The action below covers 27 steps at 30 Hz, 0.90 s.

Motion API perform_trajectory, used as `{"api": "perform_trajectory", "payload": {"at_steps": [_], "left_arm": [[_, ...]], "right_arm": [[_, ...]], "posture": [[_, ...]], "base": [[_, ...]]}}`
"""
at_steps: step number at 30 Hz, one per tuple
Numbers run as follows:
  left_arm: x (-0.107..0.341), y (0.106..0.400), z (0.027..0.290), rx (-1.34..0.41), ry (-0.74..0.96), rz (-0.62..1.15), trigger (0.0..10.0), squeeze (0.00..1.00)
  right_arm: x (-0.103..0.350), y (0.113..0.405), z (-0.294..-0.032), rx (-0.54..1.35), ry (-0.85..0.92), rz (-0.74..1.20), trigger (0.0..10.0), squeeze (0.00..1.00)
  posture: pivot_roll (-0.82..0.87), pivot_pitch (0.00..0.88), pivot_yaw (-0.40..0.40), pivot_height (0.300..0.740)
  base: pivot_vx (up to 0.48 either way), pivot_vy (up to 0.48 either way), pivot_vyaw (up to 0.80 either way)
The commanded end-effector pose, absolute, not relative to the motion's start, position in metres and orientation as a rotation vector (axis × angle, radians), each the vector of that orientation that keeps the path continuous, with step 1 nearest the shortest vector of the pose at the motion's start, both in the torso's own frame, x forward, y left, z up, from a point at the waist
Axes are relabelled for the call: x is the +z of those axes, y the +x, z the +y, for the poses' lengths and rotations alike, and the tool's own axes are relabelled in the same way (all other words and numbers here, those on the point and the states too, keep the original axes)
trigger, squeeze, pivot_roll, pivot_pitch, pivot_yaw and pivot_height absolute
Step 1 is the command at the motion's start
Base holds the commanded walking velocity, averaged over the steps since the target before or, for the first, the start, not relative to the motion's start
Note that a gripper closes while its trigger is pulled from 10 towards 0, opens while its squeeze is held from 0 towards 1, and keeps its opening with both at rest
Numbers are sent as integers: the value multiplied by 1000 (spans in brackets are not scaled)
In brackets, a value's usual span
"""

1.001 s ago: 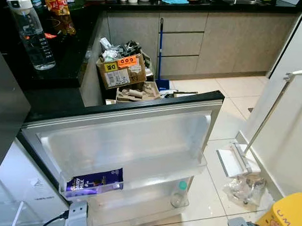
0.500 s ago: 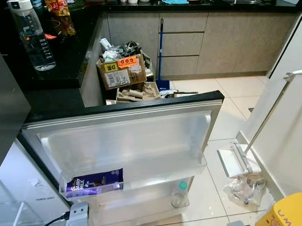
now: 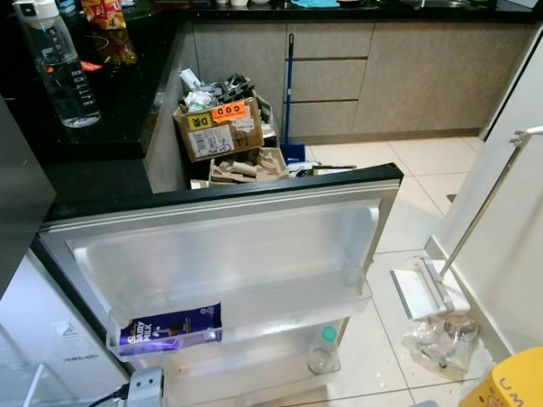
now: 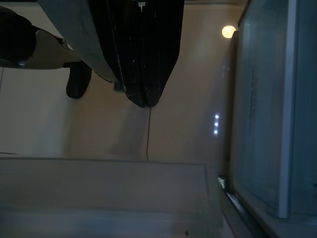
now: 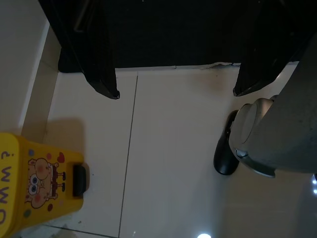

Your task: Restocking fridge

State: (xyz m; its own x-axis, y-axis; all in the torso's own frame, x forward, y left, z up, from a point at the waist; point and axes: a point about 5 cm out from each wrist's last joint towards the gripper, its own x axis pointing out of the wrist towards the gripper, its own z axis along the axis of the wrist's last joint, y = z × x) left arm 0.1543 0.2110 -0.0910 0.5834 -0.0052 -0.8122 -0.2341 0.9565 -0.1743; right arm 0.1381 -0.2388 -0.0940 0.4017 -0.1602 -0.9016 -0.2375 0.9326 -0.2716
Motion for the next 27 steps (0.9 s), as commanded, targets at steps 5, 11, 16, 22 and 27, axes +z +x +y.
{"api": "perform_trajectory", "payload": {"at_steps": [5, 11, 16, 22, 27], "left_arm": [[-94, 150, 207, 125, -297, 968, 10000, 0], [-94, 148, 207, 122, -303, 972, 10000, 0], [-94, 149, 206, 115, -303, 973, 10000, 0], [-93, 152, 205, 104, -301, 968, 10000, 0], [-93, 152, 204, 101, -302, 966, 10000, 0]], "right_arm": [[-94, 137, -242, 50, -386, 1173, 10000, 0], [-94, 137, -241, 65, -375, 1170, 10000, 0], [-94, 137, -240, 83, -365, 1162, 10000, 0], [-96, 133, -237, 124, -337, 1183, 10000, 0], [-97, 132, -235, 131, -331, 1188, 10000, 0]], "posture": [[-80, 0, 8, 740], [-82, 0, 7, 740], [-84, 0, 10, 740], [-84, 0, 11, 740], [-84, 0, 11, 740]], "base": [[0, -389, 0], [0, -413, 0], [0, -418, 0], [0, -429, 523], [0, -431, 783]]}}
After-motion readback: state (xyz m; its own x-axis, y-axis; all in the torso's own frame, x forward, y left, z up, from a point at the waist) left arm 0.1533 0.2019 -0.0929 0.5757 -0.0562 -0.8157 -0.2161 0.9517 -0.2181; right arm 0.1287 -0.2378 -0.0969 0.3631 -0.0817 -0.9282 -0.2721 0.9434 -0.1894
